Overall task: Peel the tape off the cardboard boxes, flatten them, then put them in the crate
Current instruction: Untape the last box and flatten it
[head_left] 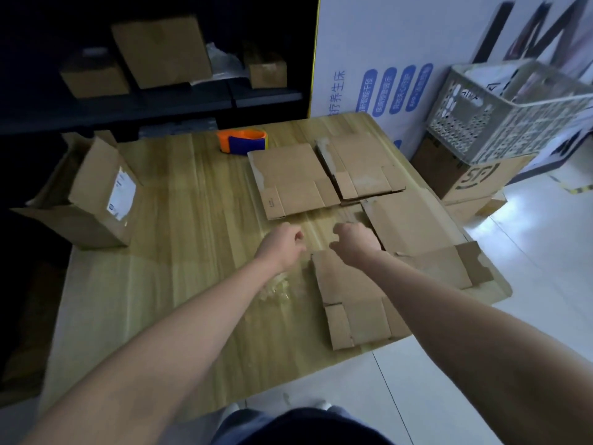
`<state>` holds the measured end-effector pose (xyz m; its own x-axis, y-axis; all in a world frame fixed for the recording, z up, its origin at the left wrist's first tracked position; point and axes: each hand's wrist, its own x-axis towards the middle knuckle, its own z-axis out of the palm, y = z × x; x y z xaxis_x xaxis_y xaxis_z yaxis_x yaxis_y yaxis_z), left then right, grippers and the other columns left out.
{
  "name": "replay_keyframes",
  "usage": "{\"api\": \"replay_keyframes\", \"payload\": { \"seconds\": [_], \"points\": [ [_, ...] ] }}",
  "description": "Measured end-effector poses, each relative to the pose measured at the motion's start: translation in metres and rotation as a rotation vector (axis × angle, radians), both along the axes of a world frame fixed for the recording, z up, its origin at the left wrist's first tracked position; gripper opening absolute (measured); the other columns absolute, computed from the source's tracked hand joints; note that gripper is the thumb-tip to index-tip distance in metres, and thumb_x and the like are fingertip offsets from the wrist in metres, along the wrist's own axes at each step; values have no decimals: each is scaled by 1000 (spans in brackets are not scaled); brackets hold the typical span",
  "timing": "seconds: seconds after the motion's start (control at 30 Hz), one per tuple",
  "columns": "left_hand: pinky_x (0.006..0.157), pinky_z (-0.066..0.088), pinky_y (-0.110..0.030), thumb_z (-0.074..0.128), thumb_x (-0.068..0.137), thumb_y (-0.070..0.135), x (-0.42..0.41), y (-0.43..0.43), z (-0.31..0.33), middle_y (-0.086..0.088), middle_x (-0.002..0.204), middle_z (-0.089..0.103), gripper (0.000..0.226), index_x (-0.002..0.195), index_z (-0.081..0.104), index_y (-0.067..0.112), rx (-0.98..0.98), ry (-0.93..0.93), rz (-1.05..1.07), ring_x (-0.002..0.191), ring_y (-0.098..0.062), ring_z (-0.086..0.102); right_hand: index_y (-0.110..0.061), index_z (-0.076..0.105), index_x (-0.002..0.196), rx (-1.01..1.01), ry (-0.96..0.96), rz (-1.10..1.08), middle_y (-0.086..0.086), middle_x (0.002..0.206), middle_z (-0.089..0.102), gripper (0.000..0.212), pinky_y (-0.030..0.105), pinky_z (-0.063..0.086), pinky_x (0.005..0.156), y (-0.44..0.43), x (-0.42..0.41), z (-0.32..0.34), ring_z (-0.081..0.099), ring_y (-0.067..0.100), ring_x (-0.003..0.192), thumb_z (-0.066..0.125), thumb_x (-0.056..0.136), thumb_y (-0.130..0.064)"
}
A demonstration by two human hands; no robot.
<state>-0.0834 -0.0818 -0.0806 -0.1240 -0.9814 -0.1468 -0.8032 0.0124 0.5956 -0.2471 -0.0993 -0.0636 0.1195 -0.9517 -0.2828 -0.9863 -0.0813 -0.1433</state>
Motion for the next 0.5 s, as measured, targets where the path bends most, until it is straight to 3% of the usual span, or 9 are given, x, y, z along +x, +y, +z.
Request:
{"api": "replay_keyframes", "payload": {
  "seconds": [0.13, 0.27, 0.4, 0.5],
  "points": [
    [77, 45, -28, 60, 88, 12, 87, -4, 39, -5, 104, 65, 15, 102, 66, 12, -165, 50, 190, 89, -17, 58, -10, 56, 118, -122, -111, 169, 10, 117, 59, 29, 38, 48, 89, -20, 101, 31, 53, 29, 109, 54, 92, -22],
    [75, 44, -26, 58, 89, 7, 179, 14, 61, -6, 102, 66, 18, 103, 68, 10, -264, 62, 356, 89, -17, 59, -14, 48, 132, -174, -190, 306, 12, 130, 53, 42, 41, 44, 96, -23, 208, 50, 46, 30, 123, 54, 93, -30],
    [83, 48, -33, 56, 87, 3, 255, 35, 76, -10, 106, 67, 21, 105, 68, 6, -345, 9, 428, 97, -24, 61, -16, 45, 136, -228, -213, 503, 8, 137, 47, 47, 40, 40, 99, -28, 304, 55, 38, 27, 130, 56, 92, -31],
    [80, 46, -27, 56, 88, 3, 295, 48, 85, -7, 103, 64, 22, 106, 67, 6, -413, -12, 453, 91, -16, 58, -25, 35, 143, -215, -194, 640, 5, 146, 36, 58, 43, 36, 104, -34, 361, 48, 28, 28, 134, 59, 90, -32]
  ]
}}
